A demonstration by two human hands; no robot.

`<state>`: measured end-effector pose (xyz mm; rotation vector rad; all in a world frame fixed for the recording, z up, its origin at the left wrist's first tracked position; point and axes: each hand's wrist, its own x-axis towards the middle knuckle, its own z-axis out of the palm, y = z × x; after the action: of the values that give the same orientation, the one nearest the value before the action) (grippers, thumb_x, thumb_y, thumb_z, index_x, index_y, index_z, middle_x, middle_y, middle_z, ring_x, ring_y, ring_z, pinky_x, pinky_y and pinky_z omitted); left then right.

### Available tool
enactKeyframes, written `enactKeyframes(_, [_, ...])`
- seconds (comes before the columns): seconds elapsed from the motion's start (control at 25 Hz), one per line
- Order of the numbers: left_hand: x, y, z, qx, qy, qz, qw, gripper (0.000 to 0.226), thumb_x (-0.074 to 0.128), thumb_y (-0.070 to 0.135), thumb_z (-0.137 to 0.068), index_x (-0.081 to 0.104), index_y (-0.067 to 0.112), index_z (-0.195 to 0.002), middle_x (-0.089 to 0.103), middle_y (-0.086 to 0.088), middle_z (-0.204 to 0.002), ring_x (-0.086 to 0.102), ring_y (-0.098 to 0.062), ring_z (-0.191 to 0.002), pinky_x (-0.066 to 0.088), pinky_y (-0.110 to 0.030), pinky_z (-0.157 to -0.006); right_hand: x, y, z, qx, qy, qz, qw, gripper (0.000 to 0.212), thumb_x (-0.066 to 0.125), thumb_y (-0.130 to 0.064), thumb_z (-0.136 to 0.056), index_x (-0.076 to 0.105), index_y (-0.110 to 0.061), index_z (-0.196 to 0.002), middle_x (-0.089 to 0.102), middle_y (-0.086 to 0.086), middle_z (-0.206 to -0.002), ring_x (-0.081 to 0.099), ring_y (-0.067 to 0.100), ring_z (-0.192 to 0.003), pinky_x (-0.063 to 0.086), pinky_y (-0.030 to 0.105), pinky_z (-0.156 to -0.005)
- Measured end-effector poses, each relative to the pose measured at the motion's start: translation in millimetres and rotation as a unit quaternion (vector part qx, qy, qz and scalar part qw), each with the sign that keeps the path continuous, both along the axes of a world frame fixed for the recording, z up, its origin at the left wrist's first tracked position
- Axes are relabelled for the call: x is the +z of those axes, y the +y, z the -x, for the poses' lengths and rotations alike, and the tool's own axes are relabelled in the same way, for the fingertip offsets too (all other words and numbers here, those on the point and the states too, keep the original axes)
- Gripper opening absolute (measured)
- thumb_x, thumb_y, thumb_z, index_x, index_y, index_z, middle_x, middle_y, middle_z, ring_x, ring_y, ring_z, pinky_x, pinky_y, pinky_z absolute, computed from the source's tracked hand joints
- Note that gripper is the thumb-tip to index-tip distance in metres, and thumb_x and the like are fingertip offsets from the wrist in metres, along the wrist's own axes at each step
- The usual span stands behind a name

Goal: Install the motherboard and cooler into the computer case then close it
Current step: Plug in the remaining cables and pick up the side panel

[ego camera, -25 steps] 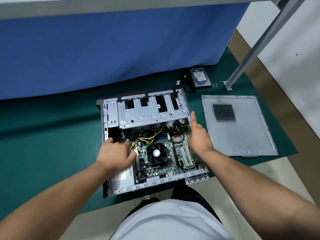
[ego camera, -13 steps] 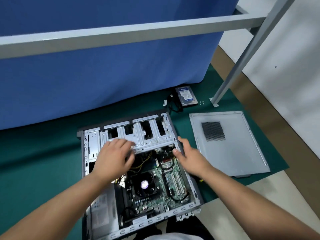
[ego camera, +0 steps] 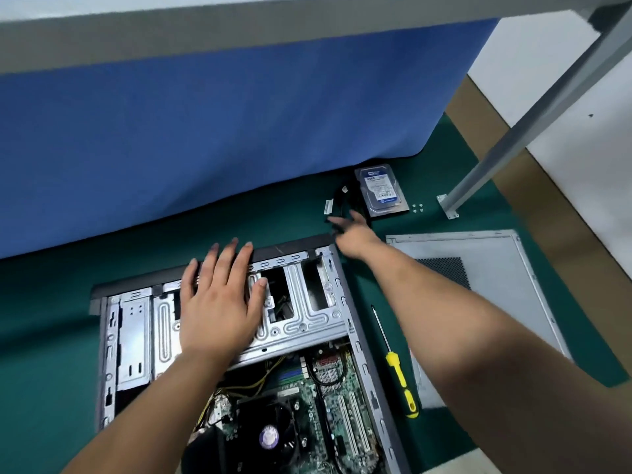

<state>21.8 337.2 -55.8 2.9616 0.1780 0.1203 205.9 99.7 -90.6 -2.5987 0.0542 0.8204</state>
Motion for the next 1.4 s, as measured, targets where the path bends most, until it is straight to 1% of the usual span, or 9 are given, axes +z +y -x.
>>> enactKeyframes(0.08, [1,-1,0,-0.001,-0.001,-0.001,1.000,0.059,0.020,0.057,-0.105,0.027,0.033,-0.159,0.032,0.008,-0.164,0.018,-0.015,-0.155,0.009,-0.045,-0.126,-15,7,-10,-0.005,0.017,0.025,1.000,0.050,0.045,-0.027,-0.107,0.039,-0.024,-0.156,0.003,0.006,-0.171,0.031,0.030,-0.150,0.030,0.030,-0.120])
enactKeyframes(0.2, [1,-1,1,-0.002,-0.003,-0.003,1.000,0.059,0.022,0.056,-0.105,0.030,0.032,-0.158,0.034,0.008,-0.163,0.020,-0.016,-0.154,0.010,-0.045,-0.126,-26,5,4,-0.074,-0.032,-0.012,0.997,0.040,0.047,-0.025,-0.106,0.056,-0.006,-0.140,0.046,0.016,-0.153,0.054,0.031,-0.131,0.042,0.030,-0.107])
enactKeyframes(0.36, [-1,0,-1,0.000,-0.010,-0.005,1.000,0.059,0.023,0.056,-0.104,0.031,0.032,-0.158,0.035,0.008,-0.163,0.022,-0.016,-0.154,0.011,-0.045,-0.126,-15,-8,34,-0.155,-0.133,-0.080,0.976,0.022,0.059,-0.019,-0.099,0.071,-0.013,-0.116,0.069,0.012,-0.120,0.065,0.030,-0.108,0.049,0.031,-0.090])
enactKeyframes(0.52, [1,1,-1,-0.011,-0.013,0.007,1.000,0.059,0.024,0.058,-0.104,0.031,0.033,-0.158,0.036,0.009,-0.163,0.021,-0.015,-0.154,0.010,-0.044,-0.125,15,-29,67,-0.294,-0.186,-0.211,0.914,0.006,0.068,-0.024,-0.095,0.069,-0.030,-0.093,0.070,-0.010,-0.088,0.064,0.013,-0.077,0.050,0.024,-0.072])
enactKeyframes(0.72, [22,6,0,-0.018,0.014,0.171,0.985,0.056,0.039,0.055,-0.101,0.046,0.033,-0.151,0.037,0.011,-0.162,0.018,-0.012,-0.156,0.003,-0.039,-0.127,75,-46,125,-0.330,-0.201,-0.370,0.845,0.016,0.071,-0.016,-0.095,0.064,-0.029,-0.099,0.070,-0.006,-0.095,0.061,0.004,-0.073,0.048,0.021,-0.067])
enactKeyframes(0.84, [49,-18,11,0.008,-0.004,0.351,0.936,0.035,0.059,0.034,-0.102,0.061,0.030,-0.137,0.055,0.014,-0.147,0.040,-0.017,-0.145,0.025,-0.043,-0.123,114,-41,167,-0.319,-0.206,-0.426,0.822,0.019,0.069,-0.006,-0.095,0.062,-0.019,-0.106,0.072,0.004,-0.101,0.063,0.005,-0.076,0.052,0.024,-0.072])
enactKeyframes(0.96, [91,-67,35,0.019,0.051,0.571,0.819,0.021,0.062,0.036,-0.100,0.068,0.047,-0.117,0.069,0.030,-0.112,0.066,-0.005,-0.103,0.053,-0.022,-0.086,148,-26,206,-0.287,-0.210,-0.451,0.819,0.020,0.069,-0.002,-0.094,0.063,-0.015,-0.108,0.072,0.007,-0.104,0.063,0.012,-0.082,0.055,0.029,-0.082])
enactKeyframes(1.12, [121,-102,45,0.025,0.089,0.733,0.674,0.025,0.064,0.032,-0.099,0.073,0.020,-0.119,0.076,0.002,-0.116,0.069,-0.017,-0.114,0.052,-0.035,-0.100,173,4,238,-0.215,-0.194,-0.448,0.846,0.021,0.066,0.006,-0.093,0.063,-0.012,-0.103,0.071,0.006,-0.097,0.059,0.007,-0.073,0.052,0.022,-0.073])
enactKeyframes(1.4, [152,-51,54,0.063,0.081,0.745,0.659,0.027,0.052,0.030,-0.107,0.069,0.011,-0.103,0.077,-0.012,-0.087,0.073,-0.023,-0.073,0.060,-0.028,-0.065,204,11,232,-0.173,-0.219,-0.402,0.872,0.023,0.068,-0.010,-0.094,0.059,-0.024,-0.110,0.078,0.000,-0.090,0.070,0.026,-0.093,0.052,0.035,-0.089])
